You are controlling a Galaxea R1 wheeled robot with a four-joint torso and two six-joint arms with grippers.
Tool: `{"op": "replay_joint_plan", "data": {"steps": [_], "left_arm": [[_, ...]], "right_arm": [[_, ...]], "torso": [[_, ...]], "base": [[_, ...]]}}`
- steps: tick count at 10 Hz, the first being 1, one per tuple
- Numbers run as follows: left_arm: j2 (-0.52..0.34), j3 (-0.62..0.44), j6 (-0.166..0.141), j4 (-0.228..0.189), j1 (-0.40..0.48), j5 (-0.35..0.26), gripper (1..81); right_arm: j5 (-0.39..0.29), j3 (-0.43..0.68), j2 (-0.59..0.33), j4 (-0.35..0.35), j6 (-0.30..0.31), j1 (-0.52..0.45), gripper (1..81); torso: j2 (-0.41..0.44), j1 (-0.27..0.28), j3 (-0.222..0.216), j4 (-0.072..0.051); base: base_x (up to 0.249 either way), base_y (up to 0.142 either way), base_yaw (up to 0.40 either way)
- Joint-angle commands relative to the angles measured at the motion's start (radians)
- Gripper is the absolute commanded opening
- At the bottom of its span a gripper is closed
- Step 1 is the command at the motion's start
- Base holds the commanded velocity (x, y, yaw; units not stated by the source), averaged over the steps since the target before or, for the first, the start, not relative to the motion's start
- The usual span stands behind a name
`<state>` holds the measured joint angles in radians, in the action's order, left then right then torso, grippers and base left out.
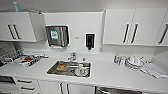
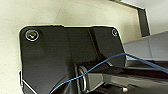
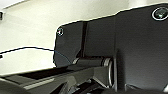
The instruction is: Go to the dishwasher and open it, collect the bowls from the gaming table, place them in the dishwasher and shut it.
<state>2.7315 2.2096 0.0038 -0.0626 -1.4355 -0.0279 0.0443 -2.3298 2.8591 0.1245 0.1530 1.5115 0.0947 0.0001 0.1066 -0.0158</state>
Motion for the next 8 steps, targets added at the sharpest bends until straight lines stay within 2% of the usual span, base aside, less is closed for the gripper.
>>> {"op": "replay_joint_plan", "data": {"steps": [1, 2, 3, 4, 5, 8], "left_arm": [[-0.038, -0.019, 0.002, 0.001, 0.056, -0.052, 81.1], [-0.044, -0.025, 0.004, -0.002, 0.056, -0.046, 81.1], [-0.048, -0.028, 0.005, -0.006, 0.051, -0.021, 81.1], [-0.062, -0.039, 0.007, -0.01, 0.042, 0.02, 81.1], [-0.082, -0.062, 0.008, -0.011, 0.036, 0.039, 81.1], [-0.16, -0.16, 0.01, -0.011, 0.034, 0.04, 81.1]], "right_arm": [[-0.06, 0.058, -0.033, 0.0, 0.007, -0.056, 81.1], [-0.061, 0.099, -0.06, 0.0, 0.007, -0.059, 81.1], [-0.066, 0.15, -0.09, -0.002, 0.007, -0.061, 81.1], [-0.076, 0.214, -0.131, -0.011, 0.011, -0.061, 81.1], [-0.076, 0.279, -0.171, -0.014, 0.016, -0.061, 81.1], [-0.07, 0.414, -0.262, -0.017, 0.016, -0.075, 81.1]], "torso": [[0.0, 0.0, 0.0, 0.0], [0.0, 0.0, 0.0, 0.0], [0.1, 0.064, 0.0, 0.0], [0.105, 0.067, 0.067, 0.0], [0.119, 0.076, 0.097, 0.0], [0.203, 0.129, 0.168, 0.0]], "base": [[0.0, 0.0, 0.0], [0.0, 0.0, 0.0], [0.0, 0.0, 0.0], [0.0, 0.0, 0.0], [0.0, 0.0, 0.0], [0.0, 0.0, 0.0]]}}
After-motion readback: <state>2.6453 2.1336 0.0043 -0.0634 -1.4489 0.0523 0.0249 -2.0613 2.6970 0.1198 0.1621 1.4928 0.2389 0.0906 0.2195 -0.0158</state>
